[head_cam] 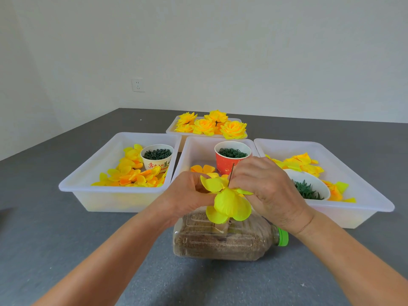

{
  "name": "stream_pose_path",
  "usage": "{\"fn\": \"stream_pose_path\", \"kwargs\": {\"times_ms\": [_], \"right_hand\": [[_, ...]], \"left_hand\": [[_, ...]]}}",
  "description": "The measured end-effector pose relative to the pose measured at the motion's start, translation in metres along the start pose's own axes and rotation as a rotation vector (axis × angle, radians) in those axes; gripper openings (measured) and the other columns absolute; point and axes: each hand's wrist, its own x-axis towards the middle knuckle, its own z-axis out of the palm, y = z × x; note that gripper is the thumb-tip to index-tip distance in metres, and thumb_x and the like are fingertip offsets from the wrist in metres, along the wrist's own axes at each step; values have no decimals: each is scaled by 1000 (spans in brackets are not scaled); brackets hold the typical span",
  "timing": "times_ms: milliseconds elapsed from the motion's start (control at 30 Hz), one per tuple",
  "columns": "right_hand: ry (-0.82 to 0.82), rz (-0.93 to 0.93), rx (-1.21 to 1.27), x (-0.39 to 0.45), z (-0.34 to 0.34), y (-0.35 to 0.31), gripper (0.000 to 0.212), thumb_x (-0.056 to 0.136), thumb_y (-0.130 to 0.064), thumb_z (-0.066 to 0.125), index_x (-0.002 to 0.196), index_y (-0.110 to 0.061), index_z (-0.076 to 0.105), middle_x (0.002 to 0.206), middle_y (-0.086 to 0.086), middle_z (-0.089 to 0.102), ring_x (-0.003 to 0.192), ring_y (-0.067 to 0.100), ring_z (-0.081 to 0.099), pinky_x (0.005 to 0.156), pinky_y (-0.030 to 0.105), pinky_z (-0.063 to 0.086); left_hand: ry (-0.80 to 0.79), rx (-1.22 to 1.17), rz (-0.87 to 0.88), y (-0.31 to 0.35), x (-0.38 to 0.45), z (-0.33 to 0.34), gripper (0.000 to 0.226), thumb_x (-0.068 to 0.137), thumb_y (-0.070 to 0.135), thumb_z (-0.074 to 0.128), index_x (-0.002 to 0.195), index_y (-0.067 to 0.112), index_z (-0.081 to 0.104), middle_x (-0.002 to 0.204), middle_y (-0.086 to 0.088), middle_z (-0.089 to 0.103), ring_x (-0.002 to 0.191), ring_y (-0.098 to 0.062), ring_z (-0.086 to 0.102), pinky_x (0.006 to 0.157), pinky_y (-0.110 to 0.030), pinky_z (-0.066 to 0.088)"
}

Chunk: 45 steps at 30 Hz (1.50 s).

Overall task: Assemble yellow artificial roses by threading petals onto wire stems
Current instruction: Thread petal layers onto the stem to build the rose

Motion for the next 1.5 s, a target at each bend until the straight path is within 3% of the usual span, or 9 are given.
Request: {"fn": "stream_pose_path", "kwargs": {"times_ms": [133, 233, 467, 600, 1067, 1267, 1433, 1500], "right_hand": [[62, 3, -27, -6, 2, 0, 12, 77, 3, 67, 81, -7, 72, 85, 7, 68, 80, 30, 63, 76, 31, 37], [90, 4, -40, -8, 4, -4, 20, 84, -2, 54, 84, -7, 73, 87, 9, 67, 79, 31, 62, 74, 32, 39], [86, 34, 31, -9, 8, -6, 18, 81, -4, 58, 77, -11, 75, 80, 3, 68, 80, 28, 65, 72, 37, 46], [20, 37, 82, -9, 8, -6, 15, 74, 0, 66, 76, -13, 75, 77, -1, 68, 80, 26, 65, 73, 36, 45], [-81, 36, 207, -10, 6, 2, 15, 77, -3, 65, 82, -12, 76, 82, -1, 70, 85, 28, 64, 76, 39, 45], [-82, 23, 202, -12, 4, 1, 16, 76, -3, 65, 83, -11, 77, 82, -1, 71, 86, 28, 65, 76, 35, 39], [-93, 21, 190, -9, 2, 0, 17, 76, -2, 65, 84, -11, 77, 82, 0, 71, 88, 29, 65, 77, 37, 40], [-94, 21, 196, -9, 2, 0, 17, 76, -3, 65, 84, -11, 77, 83, 0, 71, 88, 28, 64, 77, 37, 41]], "left_hand": [[16, 10, 1, -1, 0, -1, 19, 72, -3, 73, 75, 14, 68, 65, 11, 69, 65, 0, 63, 62, -15, 50], [15, 2, -5, -2, 1, -1, 20, 71, -3, 74, 75, 16, 69, 67, 10, 70, 66, -1, 64, 62, -15, 51], [16, -17, -42, -3, 1, -1, 24, 72, -7, 72, 88, 11, 70, 78, 5, 73, 75, -7, 68, 66, -18, 54], [26, 21, -40, -4, 1, -1, 23, 73, -8, 72, 86, 10, 71, 77, 5, 73, 75, -7, 67, 69, -20, 54], [-45, 6, -62, -4, -4, -8, 27, 69, -7, 73, 90, 9, 70, 84, -1, 74, 81, -12, 68, 69, -23, 55], [2, 75, -72, -2, -5, -7, 36, 68, -10, 74, 102, -2, 66, 96, -15, 70, 84, -18, 64, 79, -32, 55], [88, 141, 1, 0, -6, -8, 62, 64, -9, 78, 116, 17, 57, 104, -9, 68, 87, -17, 63, 74, -25, 54], [134, 175, 102, 1, -8, -8, 54, 64, -4, 79, 107, 24, 63, 106, -1, 67, 93, -12, 62, 80, -24, 53]]}}
